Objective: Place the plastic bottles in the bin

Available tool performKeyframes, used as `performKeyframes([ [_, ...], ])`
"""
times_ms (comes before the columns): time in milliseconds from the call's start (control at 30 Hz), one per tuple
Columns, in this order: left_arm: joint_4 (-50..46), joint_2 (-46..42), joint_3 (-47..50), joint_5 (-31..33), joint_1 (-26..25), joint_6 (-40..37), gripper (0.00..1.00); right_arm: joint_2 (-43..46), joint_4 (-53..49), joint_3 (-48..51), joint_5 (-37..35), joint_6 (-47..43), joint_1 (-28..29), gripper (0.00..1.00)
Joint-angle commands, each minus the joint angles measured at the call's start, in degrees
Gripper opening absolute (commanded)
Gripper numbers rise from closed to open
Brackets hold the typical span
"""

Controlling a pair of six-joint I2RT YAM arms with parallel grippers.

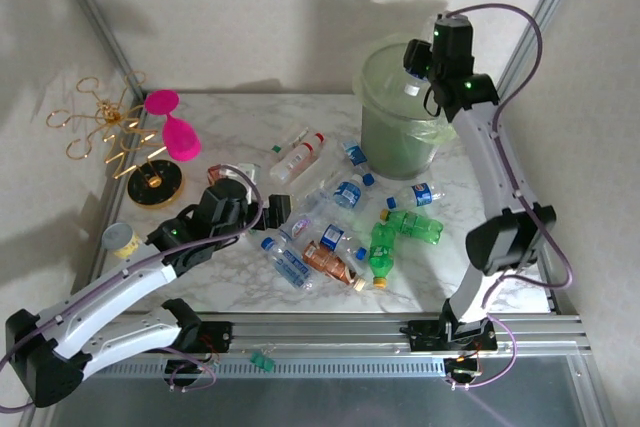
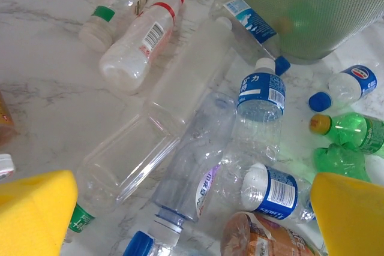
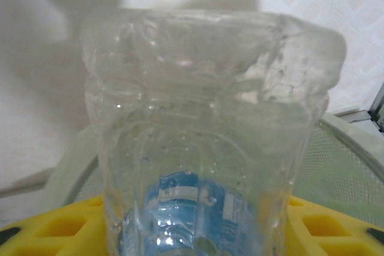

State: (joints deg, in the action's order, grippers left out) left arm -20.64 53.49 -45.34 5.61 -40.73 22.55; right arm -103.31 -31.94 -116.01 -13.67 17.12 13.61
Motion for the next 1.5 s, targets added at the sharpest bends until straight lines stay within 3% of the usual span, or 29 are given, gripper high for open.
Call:
performKeyframes([
  [0,1.9,-0.2,0.8,2.3,-1.0,-1.3,0.99,-5.3,-5.7,-7.0,1.2,-0.4,-1.1,0.56],
  [167,2.3,-0.1,0.9,2.2,-1.1,-1.7,0.99,-14.0,-12.9,-14.4,2.1,0.5,-1.3,0.56],
  [567,2.5,-0.7,1.4,1.2,-1.1,-1.3,0.99,-25.5,-19.4,-16.4,1.5,0.3,-1.5,0.59],
  [733,2.6,-0.3,1.3,1.1,-1.1,-1.5,0.99,-27.4,-18.4,-15.7,2.0,0.6,-1.7,0.66],
  [967,2.3,-0.5,1.2,2.2,-1.1,-1.5,0.99,-26.8,-18.5,-15.7,1.0,0.8,-1.7,0.79],
  [1167,2.3,-0.6,1.1,2.5,-1.1,-1.5,0.99,-23.1,-17.6,-15.0,-0.8,0.7,-1.7,0.81],
  [1467,2.1,-1.3,1.2,3.6,-1.1,-1.7,0.99,-14.8,-15.5,-16.5,2.6,2.4,-1.0,0.8],
])
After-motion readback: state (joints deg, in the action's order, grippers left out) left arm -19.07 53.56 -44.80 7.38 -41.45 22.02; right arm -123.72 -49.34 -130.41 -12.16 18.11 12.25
